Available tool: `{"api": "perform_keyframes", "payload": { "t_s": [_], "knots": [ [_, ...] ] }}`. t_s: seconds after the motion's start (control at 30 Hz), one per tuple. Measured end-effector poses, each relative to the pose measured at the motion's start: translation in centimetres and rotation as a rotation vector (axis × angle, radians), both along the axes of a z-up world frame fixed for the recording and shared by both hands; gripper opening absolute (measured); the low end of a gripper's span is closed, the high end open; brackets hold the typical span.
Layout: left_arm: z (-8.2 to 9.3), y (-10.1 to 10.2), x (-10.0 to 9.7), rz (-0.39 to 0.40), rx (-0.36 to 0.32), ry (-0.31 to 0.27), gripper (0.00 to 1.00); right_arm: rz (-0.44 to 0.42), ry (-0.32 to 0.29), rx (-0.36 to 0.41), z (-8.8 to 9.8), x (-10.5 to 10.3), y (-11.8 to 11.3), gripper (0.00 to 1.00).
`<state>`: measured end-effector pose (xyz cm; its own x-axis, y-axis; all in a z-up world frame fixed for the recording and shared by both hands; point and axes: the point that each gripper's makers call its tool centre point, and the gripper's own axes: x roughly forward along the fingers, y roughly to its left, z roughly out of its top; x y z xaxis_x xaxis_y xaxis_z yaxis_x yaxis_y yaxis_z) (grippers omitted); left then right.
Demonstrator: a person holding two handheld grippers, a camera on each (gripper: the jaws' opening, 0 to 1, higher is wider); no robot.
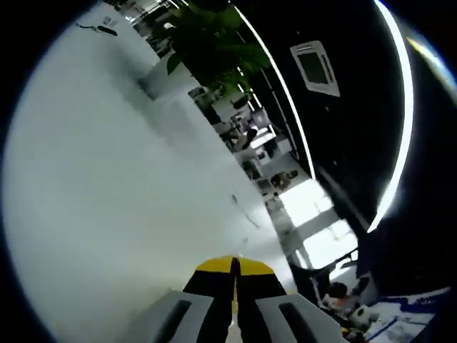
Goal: Compare the silicone blocks by pressing each to a similar depth, holding the contact briefly, and releasing to observe deformation and rebound differences across the visible hardness samples.
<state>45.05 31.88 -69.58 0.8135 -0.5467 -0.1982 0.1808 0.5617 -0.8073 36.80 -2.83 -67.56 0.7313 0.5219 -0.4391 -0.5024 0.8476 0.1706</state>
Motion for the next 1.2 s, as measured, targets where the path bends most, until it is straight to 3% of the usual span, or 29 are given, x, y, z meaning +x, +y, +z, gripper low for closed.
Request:
{"api": "perform_keyframes", "payload": {
  "t_s": [0.13, 0.3, 0.43, 0.63, 0.83, 0.97, 1.2],
  "knots": [
    [2.6, -0.3, -0.2, -0.045, 0.111, -0.072, 0.0, 0.023, -0.004, -0.002, 0.2, 0.0, 0.5, 0.96],
    [5.7, 0.3, -0.3, -0.042, 0.125, -0.129, 0.0, 0.052, -0.01, 0.002, 0.5, -0.1, 1.1, 0.96],
    [8.1, 0.2, -0.6, -0.072, 0.181, -0.203, 0.0, 0.064, -0.018, 0.003, 0.9, -0.1, 1.1, 0.96],
    [12.3, -1.2, -2.0, -0.141, 0.264, -0.314, 0.0, 0.146, -0.025, 0.063, 2.2, -0.3, 2.3, 0.96],
    [15.2, -2.9, -3.0, -0.239, 0.377, -0.414, 0.0, 0.183, -0.048, 0.089, 3.7, 0.3, 3.2, 0.96],
    [18.0, -3.7, -3.8, -0.24, 0.359, -0.464, 0.0, 0.176, -0.079, 0.138, 5.4, 1.1, 3.7, 0.96],
    [21.0, -3.6, -4.4, -0.234, 0.345, -0.519, 0.0, 0.215, -0.132, 0.162, 7.4, 1.3, 5.2, 0.96]
  ]
}}
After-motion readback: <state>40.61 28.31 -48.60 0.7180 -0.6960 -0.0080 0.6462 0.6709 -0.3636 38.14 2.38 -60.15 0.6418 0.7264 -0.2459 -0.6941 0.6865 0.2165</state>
